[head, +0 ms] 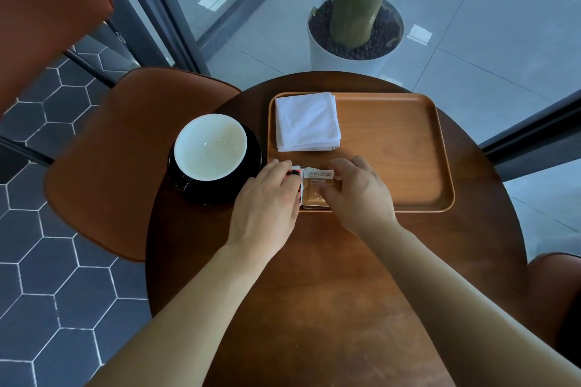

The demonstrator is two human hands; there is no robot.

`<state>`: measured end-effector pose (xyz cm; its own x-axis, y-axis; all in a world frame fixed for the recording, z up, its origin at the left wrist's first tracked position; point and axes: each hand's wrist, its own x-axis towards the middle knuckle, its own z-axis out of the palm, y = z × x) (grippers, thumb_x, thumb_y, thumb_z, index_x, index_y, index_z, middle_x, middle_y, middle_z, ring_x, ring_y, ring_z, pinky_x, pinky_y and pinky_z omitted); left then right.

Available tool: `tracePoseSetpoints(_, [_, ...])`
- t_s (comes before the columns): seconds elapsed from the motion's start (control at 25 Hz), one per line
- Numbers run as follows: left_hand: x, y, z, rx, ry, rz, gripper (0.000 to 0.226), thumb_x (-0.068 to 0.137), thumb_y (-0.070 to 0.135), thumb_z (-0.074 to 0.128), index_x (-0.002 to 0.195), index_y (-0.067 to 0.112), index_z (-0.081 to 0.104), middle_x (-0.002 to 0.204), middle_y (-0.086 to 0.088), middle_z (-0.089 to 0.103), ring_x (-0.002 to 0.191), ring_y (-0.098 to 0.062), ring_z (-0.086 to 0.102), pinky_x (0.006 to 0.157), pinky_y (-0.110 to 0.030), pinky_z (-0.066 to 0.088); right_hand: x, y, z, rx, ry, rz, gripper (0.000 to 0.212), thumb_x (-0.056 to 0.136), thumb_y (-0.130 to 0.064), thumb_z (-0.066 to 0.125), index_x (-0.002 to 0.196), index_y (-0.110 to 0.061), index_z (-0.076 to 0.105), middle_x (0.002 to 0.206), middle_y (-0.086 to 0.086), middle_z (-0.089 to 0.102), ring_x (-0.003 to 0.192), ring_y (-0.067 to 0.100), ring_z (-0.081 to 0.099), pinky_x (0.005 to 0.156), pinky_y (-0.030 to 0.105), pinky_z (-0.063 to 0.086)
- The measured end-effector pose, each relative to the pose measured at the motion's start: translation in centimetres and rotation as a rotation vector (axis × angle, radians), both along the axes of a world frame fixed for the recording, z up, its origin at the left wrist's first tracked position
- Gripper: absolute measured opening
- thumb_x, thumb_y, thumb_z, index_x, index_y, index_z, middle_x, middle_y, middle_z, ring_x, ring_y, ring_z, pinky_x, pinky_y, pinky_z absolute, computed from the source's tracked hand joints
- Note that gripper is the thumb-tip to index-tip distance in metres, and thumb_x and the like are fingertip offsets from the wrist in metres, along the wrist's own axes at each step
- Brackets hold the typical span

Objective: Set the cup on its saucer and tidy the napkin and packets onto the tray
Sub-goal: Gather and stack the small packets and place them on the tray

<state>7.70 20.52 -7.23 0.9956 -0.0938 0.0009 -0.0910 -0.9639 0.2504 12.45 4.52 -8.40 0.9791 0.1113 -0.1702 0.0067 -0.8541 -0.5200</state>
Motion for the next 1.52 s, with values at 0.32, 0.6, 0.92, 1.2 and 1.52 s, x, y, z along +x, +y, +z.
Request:
tracePoseSetpoints(0.32, [0.45,0.0,0.09,0.075,0.084,-0.028,0.028,0.091,0.017,0.062,0.118,0.012,0.068,0.136,-0.007,0.061,0.132,-0.029,0.052,0.089,-0.045,0.05,0.06,0.14,0.01,0.004,-0.005,0.011,0.033,0.085,-0.033,0.07,0.117,-0.026,0.066,0.121,-0.001,0.056,0.107,0.027,0.058,0.079,0.035,0.049])
tracePoseSetpoints(0.6, [0.38,0.05,0.07,0.079,0.061,-0.024,0.024,0.088,0.014,0.067,0.112,0.011,0.072,0.132,-0.009,0.064,0.127,-0.031,0.056,0.084,-0.045,0.051,0.07,0.19,0.22,-0.004,0.005,0.034,0.033,0.087,-0.032,0.067,0.12,-0.031,0.066,0.115,0.0,0.055,0.107,0.024,0.056,0.077,0.032,0.047])
tracePoseSetpoints(0.92, [0.43,-0.05,0.12,0.091,0.073,-0.014,0.026,0.088,0.014,0.067,0.114,0.012,0.072,0.133,-0.008,0.063,0.128,-0.03,0.056,0.085,-0.045,0.051,-0.19,0.7,0.46,0.072,-0.012,0.01,0.035,0.085,-0.017,0.068,0.12,-0.02,0.066,0.109,0.004,0.056,0.088,0.025,0.061,0.076,0.033,0.049])
tracePoseSetpoints(1.2, [0.33,0.0,-0.1,0.085,0.075,-0.01,0.027,0.089,0.012,0.066,0.116,0.012,0.07,0.135,-0.009,0.062,0.131,-0.031,0.054,0.088,-0.047,0.05,-0.44,0.86,0.4,0.111,-0.02,-0.04,0.034,0.085,-0.014,0.068,0.119,-0.017,0.066,0.108,0.003,0.057,0.088,0.024,0.06,0.072,0.029,0.044])
tracePoseSetpoints(1.52, [0.41,-0.43,0.31,0.009,0.078,0.046,0.047,0.089,0.017,0.066,0.135,0.012,0.056,0.138,-0.008,0.058,0.133,-0.028,0.051,0.098,-0.044,0.05,-0.17,0.89,0.57,0.069,-0.011,-0.046,0.031,0.088,-0.026,0.066,0.117,-0.018,0.065,0.107,0.005,0.053,0.087,0.027,0.059,0.072,0.032,0.045])
